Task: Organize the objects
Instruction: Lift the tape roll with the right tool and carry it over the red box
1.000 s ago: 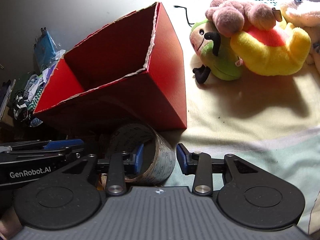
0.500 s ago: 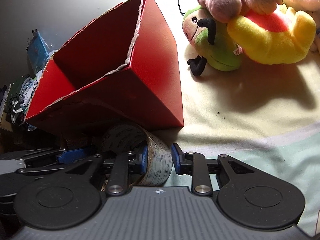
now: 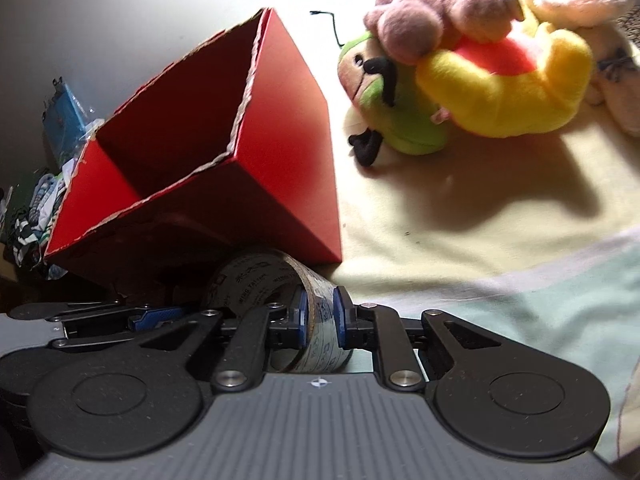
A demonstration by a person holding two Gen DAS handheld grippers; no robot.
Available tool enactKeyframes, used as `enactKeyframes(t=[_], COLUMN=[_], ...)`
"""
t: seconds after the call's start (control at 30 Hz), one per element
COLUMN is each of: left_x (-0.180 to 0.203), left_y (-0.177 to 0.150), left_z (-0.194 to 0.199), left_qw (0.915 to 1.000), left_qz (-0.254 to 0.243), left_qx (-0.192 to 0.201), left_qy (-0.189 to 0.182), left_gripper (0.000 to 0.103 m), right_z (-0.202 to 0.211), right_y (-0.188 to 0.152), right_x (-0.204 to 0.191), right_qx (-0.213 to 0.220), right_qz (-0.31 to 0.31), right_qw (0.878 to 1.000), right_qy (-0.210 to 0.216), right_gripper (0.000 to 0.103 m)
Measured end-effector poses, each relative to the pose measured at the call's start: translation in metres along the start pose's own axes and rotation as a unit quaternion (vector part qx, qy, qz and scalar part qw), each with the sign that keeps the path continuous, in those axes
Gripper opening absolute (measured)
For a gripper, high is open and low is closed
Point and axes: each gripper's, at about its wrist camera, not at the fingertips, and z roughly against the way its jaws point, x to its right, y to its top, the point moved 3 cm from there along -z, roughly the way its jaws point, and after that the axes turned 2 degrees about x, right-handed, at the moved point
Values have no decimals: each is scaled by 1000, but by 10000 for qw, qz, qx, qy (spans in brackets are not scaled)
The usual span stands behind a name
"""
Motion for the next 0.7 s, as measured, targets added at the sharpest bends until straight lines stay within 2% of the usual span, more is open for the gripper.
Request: enactKeyframes(t=[0.2, 0.37, 0.53, 0.7], left_x=[32, 60, 79, 73], left_y=[9, 23, 40, 63], left_z=[6, 22, 46, 77], left_qw=[9973, 9897, 9802, 9731], left_qz=[-573, -1031, -1291, -1286], left_qx=[201, 524, 975, 1533], left_qy=[-412, -845, -1143, -1144], left_gripper=[11, 11, 12, 12], right_z=[35, 72, 107, 127], right_y=[2, -1, 6, 28], right_x=[13, 29, 27, 8], right_qx=[567, 1096, 1718, 2255], right_qz=[-1, -363, -533, -366], right_qw=[9973, 9912, 9810, 9722], right_qy=[-474, -654, -730, -511], right_gripper=[15, 15, 15, 15])
